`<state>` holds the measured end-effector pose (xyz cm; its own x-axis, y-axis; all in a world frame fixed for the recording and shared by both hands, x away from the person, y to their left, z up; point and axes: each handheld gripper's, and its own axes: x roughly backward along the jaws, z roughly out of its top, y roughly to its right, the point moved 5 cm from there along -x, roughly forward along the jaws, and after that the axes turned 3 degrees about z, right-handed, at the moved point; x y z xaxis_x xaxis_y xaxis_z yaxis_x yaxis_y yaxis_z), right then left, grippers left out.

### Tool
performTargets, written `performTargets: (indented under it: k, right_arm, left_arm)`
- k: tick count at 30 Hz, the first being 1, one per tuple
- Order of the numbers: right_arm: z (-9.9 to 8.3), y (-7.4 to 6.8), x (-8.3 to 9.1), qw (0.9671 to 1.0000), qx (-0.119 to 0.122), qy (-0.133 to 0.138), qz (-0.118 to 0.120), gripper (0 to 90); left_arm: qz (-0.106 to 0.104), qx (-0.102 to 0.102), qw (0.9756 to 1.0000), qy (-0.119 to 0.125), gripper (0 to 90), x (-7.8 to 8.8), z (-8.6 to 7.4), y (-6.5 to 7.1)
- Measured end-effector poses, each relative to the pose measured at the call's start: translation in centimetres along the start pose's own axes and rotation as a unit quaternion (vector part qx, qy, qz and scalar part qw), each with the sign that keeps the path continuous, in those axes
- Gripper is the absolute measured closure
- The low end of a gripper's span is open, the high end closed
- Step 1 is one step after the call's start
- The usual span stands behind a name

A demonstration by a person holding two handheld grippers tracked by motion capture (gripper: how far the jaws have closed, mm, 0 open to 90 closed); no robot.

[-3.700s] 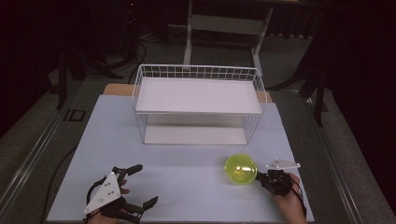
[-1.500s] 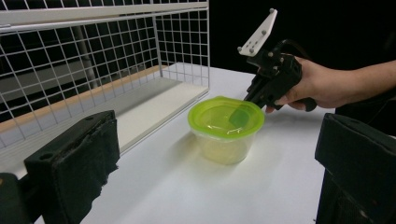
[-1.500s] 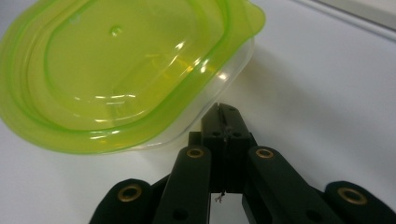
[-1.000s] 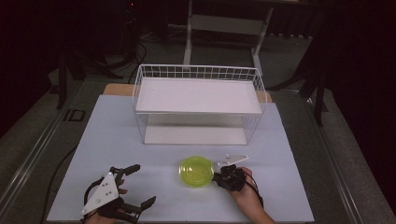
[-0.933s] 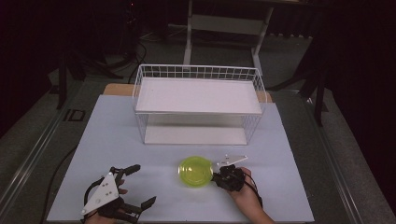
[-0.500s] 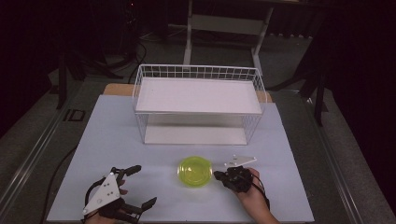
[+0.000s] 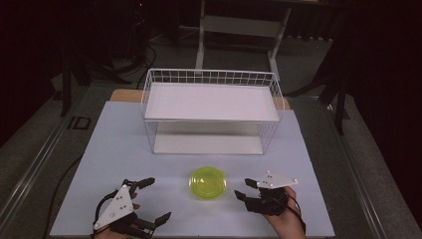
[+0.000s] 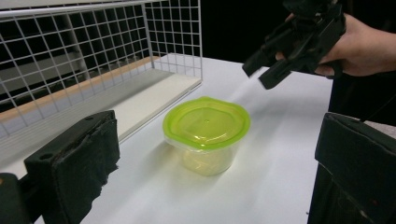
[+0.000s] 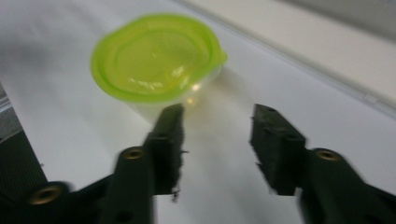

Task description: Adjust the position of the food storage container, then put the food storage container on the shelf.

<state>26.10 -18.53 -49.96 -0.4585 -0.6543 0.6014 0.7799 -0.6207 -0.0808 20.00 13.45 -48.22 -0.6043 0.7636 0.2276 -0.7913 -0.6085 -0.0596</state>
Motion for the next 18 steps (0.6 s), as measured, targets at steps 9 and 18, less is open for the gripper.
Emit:
performTargets:
  k: [9,18]
  right_arm:
    - [1.4,0.0,1.2,0.9983,-0.027,0.052,0.005,16.6]
    - [3.3,-1.1,2.0,0.9964,0.044,0.07,0.017,16.7]
  left_arm:
    - [-0.018,0.018,0.9996,0.011,0.6,-0.1,0.5,0.4]
    - [-0.042,0.008,0.9991,-0.001,0.6,-0.6,2.0,1.0]
